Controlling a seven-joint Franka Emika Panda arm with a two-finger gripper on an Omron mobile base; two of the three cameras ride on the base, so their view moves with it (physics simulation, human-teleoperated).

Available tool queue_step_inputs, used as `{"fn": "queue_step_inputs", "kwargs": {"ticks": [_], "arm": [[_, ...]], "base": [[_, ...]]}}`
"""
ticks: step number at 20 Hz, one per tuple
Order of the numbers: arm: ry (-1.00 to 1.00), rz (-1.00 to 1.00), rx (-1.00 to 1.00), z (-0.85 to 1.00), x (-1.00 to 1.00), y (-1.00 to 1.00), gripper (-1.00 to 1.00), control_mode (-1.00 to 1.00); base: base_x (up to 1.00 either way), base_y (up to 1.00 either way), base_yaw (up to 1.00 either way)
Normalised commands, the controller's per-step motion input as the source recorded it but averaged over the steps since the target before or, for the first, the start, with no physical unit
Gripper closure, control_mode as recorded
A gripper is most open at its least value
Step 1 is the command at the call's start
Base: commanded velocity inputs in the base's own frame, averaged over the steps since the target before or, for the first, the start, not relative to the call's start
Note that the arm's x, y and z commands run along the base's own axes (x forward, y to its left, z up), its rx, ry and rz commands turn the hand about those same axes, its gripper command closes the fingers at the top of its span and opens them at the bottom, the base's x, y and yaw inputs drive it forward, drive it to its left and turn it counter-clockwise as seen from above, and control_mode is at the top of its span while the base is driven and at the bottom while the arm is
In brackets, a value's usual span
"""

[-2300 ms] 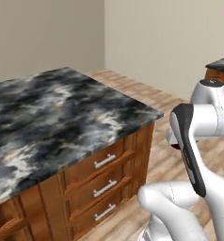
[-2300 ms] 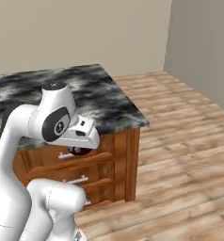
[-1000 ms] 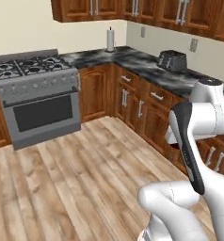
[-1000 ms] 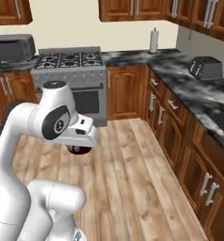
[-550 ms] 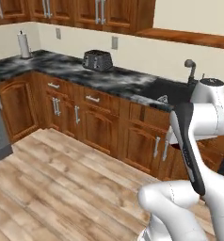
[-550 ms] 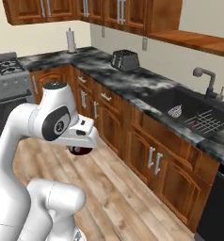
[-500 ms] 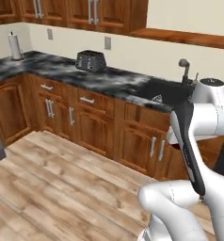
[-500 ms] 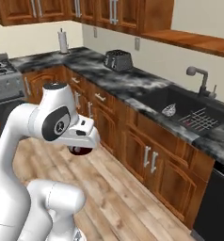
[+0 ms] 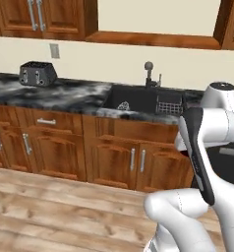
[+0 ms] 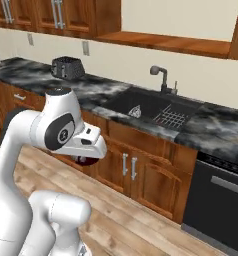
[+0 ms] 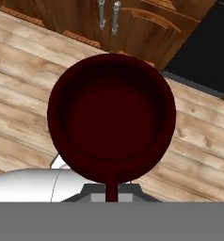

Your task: Pick the strainer and mug and place them in the sink. Then turn on the water.

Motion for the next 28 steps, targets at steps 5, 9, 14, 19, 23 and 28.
{"fn": "queue_step_inputs", "kwargs": {"ticks": [5, 9, 14, 19, 23, 28], "arm": [[0.00, 0.00, 0.00, 0.00, 0.00, 0.00, 1.00, 1.00], [0.00, 0.00, 0.00, 0.00, 0.00, 0.00, 1.00, 1.00], [0.00, 0.00, 0.00, 0.00, 0.00, 0.00, 1.00, 1.00], [0.00, 0.00, 0.00, 0.00, 0.00, 0.00, 1.00, 1.00], [0.00, 0.00, 0.00, 0.00, 0.00, 0.00, 1.00, 1.00], [0.00, 0.00, 0.00, 0.00, 0.00, 0.00, 1.00, 1.00]], "base": [[0.69, 0.64, -0.44], [0.67, 0.59, -0.43], [0.73, 0.53, -0.35], [0.74, 0.40, -0.27], [0.55, 0.30, -0.26], [0.49, 0.08, -0.18]]}}
